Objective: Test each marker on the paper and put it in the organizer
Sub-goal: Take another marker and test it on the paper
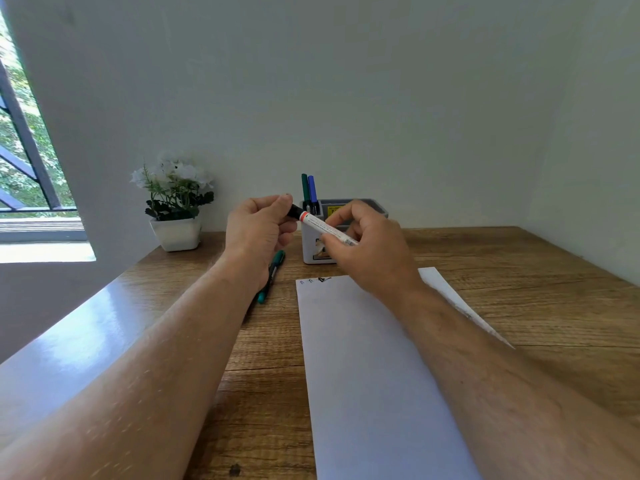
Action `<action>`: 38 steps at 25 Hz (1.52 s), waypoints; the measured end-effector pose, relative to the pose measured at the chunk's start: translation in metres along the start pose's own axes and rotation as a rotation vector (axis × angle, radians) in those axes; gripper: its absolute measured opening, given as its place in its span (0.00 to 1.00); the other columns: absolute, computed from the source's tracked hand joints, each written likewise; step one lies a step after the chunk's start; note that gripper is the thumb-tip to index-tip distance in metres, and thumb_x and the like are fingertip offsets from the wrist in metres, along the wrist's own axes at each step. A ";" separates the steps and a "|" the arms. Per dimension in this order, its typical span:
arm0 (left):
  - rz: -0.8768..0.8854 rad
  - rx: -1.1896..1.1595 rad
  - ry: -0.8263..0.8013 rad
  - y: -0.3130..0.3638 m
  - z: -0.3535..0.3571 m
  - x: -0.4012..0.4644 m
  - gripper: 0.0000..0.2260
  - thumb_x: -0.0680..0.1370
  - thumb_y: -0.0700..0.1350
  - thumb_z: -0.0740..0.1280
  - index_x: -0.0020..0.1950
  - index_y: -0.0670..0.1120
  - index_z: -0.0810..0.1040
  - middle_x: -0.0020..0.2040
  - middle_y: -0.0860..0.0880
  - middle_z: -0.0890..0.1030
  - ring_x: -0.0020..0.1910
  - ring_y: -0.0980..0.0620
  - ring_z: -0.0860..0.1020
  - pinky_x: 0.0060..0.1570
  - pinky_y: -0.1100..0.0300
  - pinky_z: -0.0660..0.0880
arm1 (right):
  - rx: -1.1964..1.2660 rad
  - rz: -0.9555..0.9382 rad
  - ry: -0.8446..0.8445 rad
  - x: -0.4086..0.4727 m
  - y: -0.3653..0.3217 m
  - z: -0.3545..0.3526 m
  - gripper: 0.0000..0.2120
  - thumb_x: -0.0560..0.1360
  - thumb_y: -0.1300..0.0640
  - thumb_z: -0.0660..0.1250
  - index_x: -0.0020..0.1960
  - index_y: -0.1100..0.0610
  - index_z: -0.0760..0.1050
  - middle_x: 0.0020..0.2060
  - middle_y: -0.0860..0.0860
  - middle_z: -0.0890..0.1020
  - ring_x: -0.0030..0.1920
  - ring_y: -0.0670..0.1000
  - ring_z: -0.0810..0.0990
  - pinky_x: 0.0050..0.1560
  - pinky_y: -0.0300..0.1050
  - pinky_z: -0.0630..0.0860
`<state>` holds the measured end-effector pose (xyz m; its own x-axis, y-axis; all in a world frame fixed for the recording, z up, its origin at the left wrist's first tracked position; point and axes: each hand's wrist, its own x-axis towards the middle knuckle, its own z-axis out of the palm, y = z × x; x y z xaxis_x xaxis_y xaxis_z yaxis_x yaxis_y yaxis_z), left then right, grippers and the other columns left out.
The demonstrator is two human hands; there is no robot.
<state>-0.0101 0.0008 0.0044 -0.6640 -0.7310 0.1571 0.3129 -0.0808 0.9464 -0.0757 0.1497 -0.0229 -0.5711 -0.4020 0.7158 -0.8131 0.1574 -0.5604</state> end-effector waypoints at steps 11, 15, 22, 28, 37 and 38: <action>0.021 -0.022 -0.022 -0.008 0.001 0.000 0.06 0.76 0.45 0.72 0.49 0.45 0.81 0.39 0.48 0.85 0.36 0.54 0.82 0.37 0.62 0.78 | -0.162 -0.128 -0.007 -0.005 -0.001 0.006 0.08 0.75 0.51 0.68 0.44 0.46 0.67 0.37 0.39 0.74 0.34 0.48 0.82 0.29 0.43 0.81; 0.037 -0.055 -0.031 -0.008 0.004 0.000 0.05 0.76 0.44 0.72 0.49 0.44 0.81 0.37 0.48 0.85 0.34 0.55 0.82 0.37 0.62 0.78 | -0.075 -0.075 -0.008 -0.003 -0.001 0.007 0.09 0.75 0.50 0.67 0.43 0.45 0.66 0.35 0.38 0.73 0.33 0.42 0.80 0.26 0.31 0.76; 0.055 -0.079 -0.059 -0.011 0.009 -0.002 0.05 0.76 0.43 0.72 0.50 0.44 0.81 0.39 0.48 0.85 0.35 0.55 0.82 0.37 0.64 0.78 | 0.071 0.104 -0.026 -0.001 0.003 0.006 0.08 0.74 0.51 0.67 0.41 0.45 0.68 0.38 0.44 0.77 0.38 0.44 0.79 0.30 0.39 0.76; 0.059 -0.038 -0.124 -0.017 0.012 -0.012 0.14 0.76 0.41 0.73 0.59 0.46 0.75 0.46 0.42 0.85 0.43 0.47 0.86 0.43 0.54 0.82 | 0.104 0.196 -0.017 -0.003 0.004 0.009 0.04 0.74 0.50 0.67 0.43 0.49 0.72 0.37 0.46 0.78 0.36 0.44 0.77 0.29 0.34 0.70; 0.465 0.132 -0.028 -0.002 0.017 -0.018 0.16 0.75 0.40 0.73 0.57 0.54 0.72 0.45 0.46 0.84 0.40 0.51 0.85 0.42 0.52 0.83 | 0.010 0.252 0.180 0.000 0.014 0.005 0.05 0.78 0.52 0.66 0.46 0.52 0.79 0.39 0.46 0.83 0.36 0.44 0.83 0.35 0.40 0.83; 0.530 0.154 -0.014 0.002 0.020 -0.016 0.16 0.75 0.41 0.73 0.56 0.55 0.72 0.45 0.47 0.84 0.41 0.52 0.85 0.42 0.51 0.83 | 0.011 0.289 0.238 0.002 0.015 0.004 0.04 0.78 0.54 0.66 0.46 0.51 0.78 0.38 0.46 0.82 0.35 0.42 0.81 0.32 0.32 0.79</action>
<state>-0.0122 0.0260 0.0092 -0.4519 -0.6355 0.6260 0.5048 0.3964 0.7668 -0.0887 0.1479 -0.0318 -0.7881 -0.1216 0.6034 -0.6140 0.2238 -0.7569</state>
